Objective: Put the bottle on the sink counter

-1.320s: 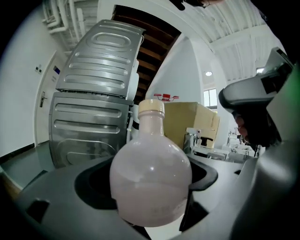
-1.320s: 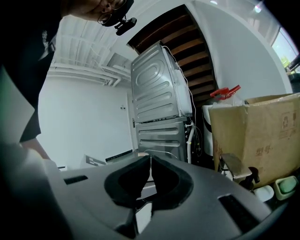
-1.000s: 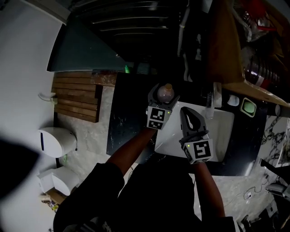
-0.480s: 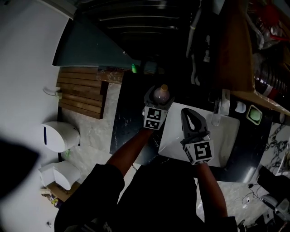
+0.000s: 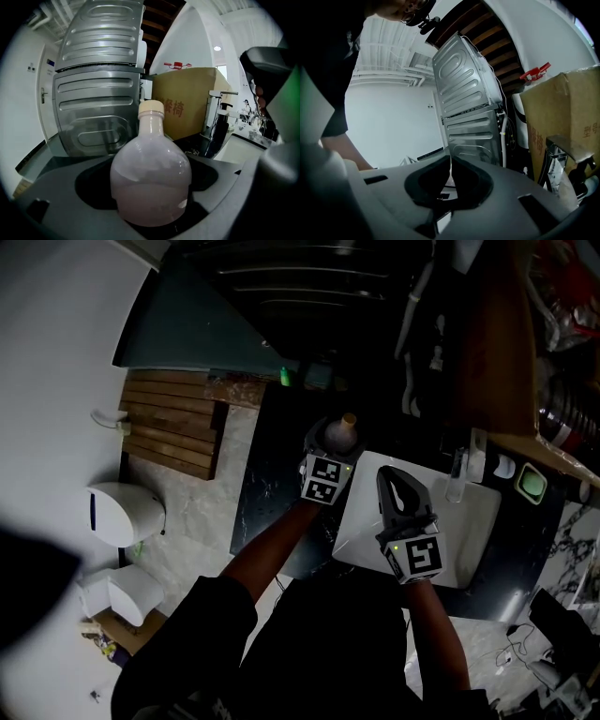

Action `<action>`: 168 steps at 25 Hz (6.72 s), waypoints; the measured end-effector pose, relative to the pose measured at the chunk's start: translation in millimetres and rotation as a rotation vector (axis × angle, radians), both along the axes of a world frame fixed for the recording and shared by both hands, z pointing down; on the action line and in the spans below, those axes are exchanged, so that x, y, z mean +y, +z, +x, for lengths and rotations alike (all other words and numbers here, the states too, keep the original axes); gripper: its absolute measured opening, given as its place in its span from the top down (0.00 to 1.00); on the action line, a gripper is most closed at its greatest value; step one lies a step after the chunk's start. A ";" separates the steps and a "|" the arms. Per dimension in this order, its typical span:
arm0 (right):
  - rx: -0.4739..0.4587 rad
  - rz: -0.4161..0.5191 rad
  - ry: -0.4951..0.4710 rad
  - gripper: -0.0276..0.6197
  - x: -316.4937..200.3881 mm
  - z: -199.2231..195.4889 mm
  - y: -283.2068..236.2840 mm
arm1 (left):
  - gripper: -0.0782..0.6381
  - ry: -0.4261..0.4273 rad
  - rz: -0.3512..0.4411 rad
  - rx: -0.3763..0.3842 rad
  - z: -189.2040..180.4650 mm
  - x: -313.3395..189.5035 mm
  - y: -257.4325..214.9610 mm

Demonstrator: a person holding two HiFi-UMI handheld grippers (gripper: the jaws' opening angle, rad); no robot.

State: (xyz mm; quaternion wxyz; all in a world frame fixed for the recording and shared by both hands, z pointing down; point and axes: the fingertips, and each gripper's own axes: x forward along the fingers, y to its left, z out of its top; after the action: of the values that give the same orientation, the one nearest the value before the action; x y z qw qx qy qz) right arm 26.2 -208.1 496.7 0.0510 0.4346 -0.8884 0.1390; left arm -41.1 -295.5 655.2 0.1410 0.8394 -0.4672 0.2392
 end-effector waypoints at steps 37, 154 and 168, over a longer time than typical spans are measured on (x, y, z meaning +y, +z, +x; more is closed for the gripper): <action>-0.007 -0.066 0.092 0.90 14.9 37.9 2.0 | 0.34 0.121 -0.166 -0.132 -0.4 21.0 32.1; 0.101 0.157 0.307 0.90 445.7 21.7 -141.6 | 0.87 -0.066 0.363 0.265 -33.1 526.0 -296.5; 0.105 0.200 0.314 0.90 462.5 37.6 -155.5 | 0.87 -0.052 0.399 0.293 -9.7 534.9 -308.2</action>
State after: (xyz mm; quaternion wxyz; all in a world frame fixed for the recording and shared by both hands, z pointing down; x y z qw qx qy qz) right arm 63.8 254.4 341.2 0.0314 0.5773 -0.8153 0.0333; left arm -50.8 239.4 347.1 0.0446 0.8640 -0.5014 0.0142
